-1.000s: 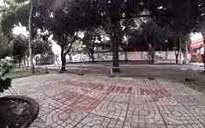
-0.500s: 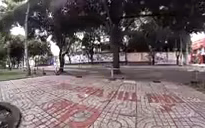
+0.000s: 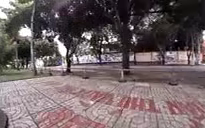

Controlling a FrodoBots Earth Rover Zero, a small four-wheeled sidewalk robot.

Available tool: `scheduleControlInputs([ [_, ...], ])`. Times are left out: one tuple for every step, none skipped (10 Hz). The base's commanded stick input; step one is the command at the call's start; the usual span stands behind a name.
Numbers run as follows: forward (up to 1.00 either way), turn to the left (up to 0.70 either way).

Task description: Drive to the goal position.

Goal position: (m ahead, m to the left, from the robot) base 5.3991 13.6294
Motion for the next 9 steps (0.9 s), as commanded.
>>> scheduleControlInputs([
  [0.7, 0.27],
  [0.7, 0.18],
  [0.7, 0.0],
  [0.7, 0.13],
  [0.7, 0.27],
  [0.7, 0.26],
  [0.7, 0.0],
  [0.7, 0.0],
  [0.7, 0.1],
])
